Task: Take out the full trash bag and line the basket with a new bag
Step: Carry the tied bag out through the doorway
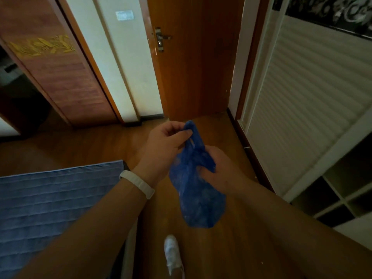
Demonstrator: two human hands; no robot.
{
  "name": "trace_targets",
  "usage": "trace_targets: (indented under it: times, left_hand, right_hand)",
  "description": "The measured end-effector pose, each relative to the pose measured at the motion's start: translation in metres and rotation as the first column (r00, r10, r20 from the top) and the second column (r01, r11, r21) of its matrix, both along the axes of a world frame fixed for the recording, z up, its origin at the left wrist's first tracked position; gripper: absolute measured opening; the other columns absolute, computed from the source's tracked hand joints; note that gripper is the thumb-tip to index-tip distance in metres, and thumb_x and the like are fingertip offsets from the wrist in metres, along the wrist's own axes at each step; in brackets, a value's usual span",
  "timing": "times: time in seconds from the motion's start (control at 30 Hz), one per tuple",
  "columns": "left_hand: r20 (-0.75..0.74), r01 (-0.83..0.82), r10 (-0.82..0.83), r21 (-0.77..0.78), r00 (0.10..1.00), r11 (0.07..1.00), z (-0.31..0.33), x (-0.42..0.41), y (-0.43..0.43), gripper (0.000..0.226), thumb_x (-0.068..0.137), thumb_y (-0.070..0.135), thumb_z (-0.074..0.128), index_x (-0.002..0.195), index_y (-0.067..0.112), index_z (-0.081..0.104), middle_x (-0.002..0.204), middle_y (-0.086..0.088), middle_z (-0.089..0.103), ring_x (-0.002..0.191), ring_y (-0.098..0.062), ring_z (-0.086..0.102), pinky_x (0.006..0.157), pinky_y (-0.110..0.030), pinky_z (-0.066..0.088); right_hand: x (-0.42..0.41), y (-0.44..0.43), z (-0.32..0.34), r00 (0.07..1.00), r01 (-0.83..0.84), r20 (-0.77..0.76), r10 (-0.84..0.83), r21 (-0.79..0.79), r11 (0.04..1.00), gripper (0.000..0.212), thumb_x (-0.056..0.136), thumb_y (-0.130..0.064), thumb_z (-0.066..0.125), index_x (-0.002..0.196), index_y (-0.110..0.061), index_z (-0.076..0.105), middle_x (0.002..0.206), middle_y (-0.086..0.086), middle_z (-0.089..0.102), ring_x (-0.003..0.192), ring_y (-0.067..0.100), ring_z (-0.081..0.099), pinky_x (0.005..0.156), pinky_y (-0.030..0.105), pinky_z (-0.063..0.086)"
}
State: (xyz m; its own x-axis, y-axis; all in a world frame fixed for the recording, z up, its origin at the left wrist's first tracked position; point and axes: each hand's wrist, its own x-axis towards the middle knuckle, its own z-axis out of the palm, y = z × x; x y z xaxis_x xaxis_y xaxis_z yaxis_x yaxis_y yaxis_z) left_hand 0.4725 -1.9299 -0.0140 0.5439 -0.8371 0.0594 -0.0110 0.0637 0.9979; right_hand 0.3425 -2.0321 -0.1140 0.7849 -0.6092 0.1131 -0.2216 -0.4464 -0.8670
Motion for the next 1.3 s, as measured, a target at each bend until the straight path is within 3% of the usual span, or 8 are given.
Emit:
trace_targets:
  times: [0.1,0.23,0.3,0.57,0.87,1.0,1.17,1.3]
  left_hand:
    - [-0.023,0.015,-0.015,-0.013,1.0,1.0,-0.009,0.045,-0.028,0.009,0.09,0.004,0.062,0.087,0.011,0.067,0.075,0.0,0.069,0.074,-0.016,0.065,0.075,-0.034,0.054]
    - [-0.028,0.061,-0.062,-0.017,0.998,0.998,-0.015,0.116,-0.063,0.008,0.091,0.007,0.063,0.087,0.013,0.068,0.076,0.0,0.069,0.075,-0.016,0.066,0.073,-0.032,0.053]
    - [-0.028,0.076,-0.077,-0.013,0.997,0.997,-0.012,0.153,-0.08,0.01,0.091,0.01,0.063,0.086,0.016,0.07,0.078,-0.001,0.07,0.078,-0.019,0.067,0.076,-0.036,0.054]
    - [0.015,0.067,-0.066,-0.031,0.998,0.997,0.016,0.283,-0.138,0.01,0.092,0.013,0.064,0.087,0.018,0.071,0.093,-0.016,0.07,0.096,-0.037,0.067,0.091,-0.053,0.054]
    - [-0.029,-0.016,0.017,0.019,0.999,1.0,-0.001,0.397,-0.201,0.013,0.093,0.012,0.061,0.103,0.007,0.068,0.1,-0.016,0.07,0.097,-0.031,0.069,0.092,-0.047,0.055]
    - [-0.038,-0.071,0.072,0.027,0.997,0.997,-0.013,0.442,-0.239,0.01,0.092,0.008,0.061,0.1,0.005,0.067,0.084,-0.009,0.068,0.08,-0.022,0.065,0.077,-0.034,0.057]
    - [-0.072,-0.118,0.123,0.072,0.99,0.99,-0.022,0.513,-0.297,0.008,0.091,0.005,0.062,0.09,0.011,0.068,0.078,-0.006,0.068,0.071,-0.018,0.065,0.063,-0.026,0.053]
    - [-0.074,-0.159,0.169,0.127,0.983,0.979,-0.022,0.561,-0.344,0.007,0.09,0.004,0.062,0.091,0.007,0.068,0.084,-0.014,0.068,0.075,-0.025,0.065,0.068,-0.034,0.055]
  right_hand:
    - [0.041,-0.021,-0.002,0.998,-0.05,0.026,0.05,-0.029,0.998,0.006,0.096,-0.023,0.057,0.101,-0.02,0.06,0.086,0.004,0.064,0.08,0.016,0.065,0.072,0.039,0.056]
    - [0.104,-0.051,-0.001,1.0,-0.004,-0.022,0.002,-0.066,0.998,0.021,0.093,-0.03,0.058,0.113,-0.023,0.056,0.103,-0.006,0.064,0.093,0.011,0.063,0.083,0.038,0.054]
    - [0.14,-0.063,0.011,1.0,-0.023,0.011,0.023,-0.045,0.999,0.008,0.094,-0.026,0.058,0.101,-0.029,0.056,0.089,-0.012,0.062,0.08,0.009,0.061,0.072,0.033,0.051]
    - [0.273,-0.109,0.057,0.997,-0.053,0.055,0.058,-0.078,0.996,0.021,0.099,-0.013,0.053,0.082,-0.025,0.057,0.073,-0.006,0.06,0.067,0.005,0.059,0.063,0.019,0.045]
    - [0.392,-0.183,0.036,0.993,-0.114,-0.024,0.112,-0.07,0.991,0.023,0.098,-0.018,0.055,0.079,-0.03,0.056,0.073,-0.004,0.062,0.069,0.007,0.062,0.063,0.023,0.049]
    - [0.448,-0.235,0.006,0.983,-0.165,-0.09,0.161,-0.032,0.986,0.013,0.097,-0.032,0.054,0.09,-0.025,0.062,0.082,0.003,0.066,0.077,0.019,0.066,0.069,0.045,0.056]
    - [0.514,-0.295,0.004,0.986,-0.165,-0.03,0.164,-0.047,0.985,0.012,0.094,-0.023,0.058,0.105,-0.019,0.059,0.095,-0.009,0.06,0.086,0.009,0.058,0.077,0.023,0.049]
    - [0.573,-0.354,-0.002,0.963,-0.23,-0.143,0.23,0.02,0.973,0.027,0.097,-0.019,0.053,0.107,0.005,0.061,0.098,0.02,0.062,0.087,0.024,0.058,0.075,0.024,0.044]
